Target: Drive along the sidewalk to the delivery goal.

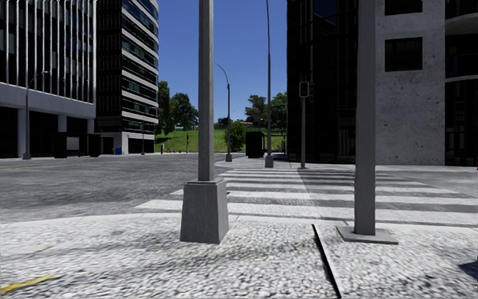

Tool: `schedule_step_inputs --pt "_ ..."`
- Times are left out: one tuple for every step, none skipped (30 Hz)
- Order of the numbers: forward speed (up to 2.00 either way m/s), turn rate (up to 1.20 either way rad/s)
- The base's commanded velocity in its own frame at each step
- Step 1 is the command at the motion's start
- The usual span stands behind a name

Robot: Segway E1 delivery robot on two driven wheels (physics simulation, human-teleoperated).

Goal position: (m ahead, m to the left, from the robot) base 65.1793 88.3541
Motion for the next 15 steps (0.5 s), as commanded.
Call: schedule_step_inputs --pt "1.28 0.0" --pt "1.28 0.0" --pt "1.26 0.0" --pt "1.23 0.0" --pt "1.23 0.0" --pt "1.21 0.0" --pt "1.21 0.0" --pt "1.2 0.0" --pt "1.2 0.0" --pt "1.2 0.0" --pt "1.2 0.0" --pt "1.19 0.0" --pt "1.19 0.0" --pt "1.19 0.0" --pt "1.19 -0.12"
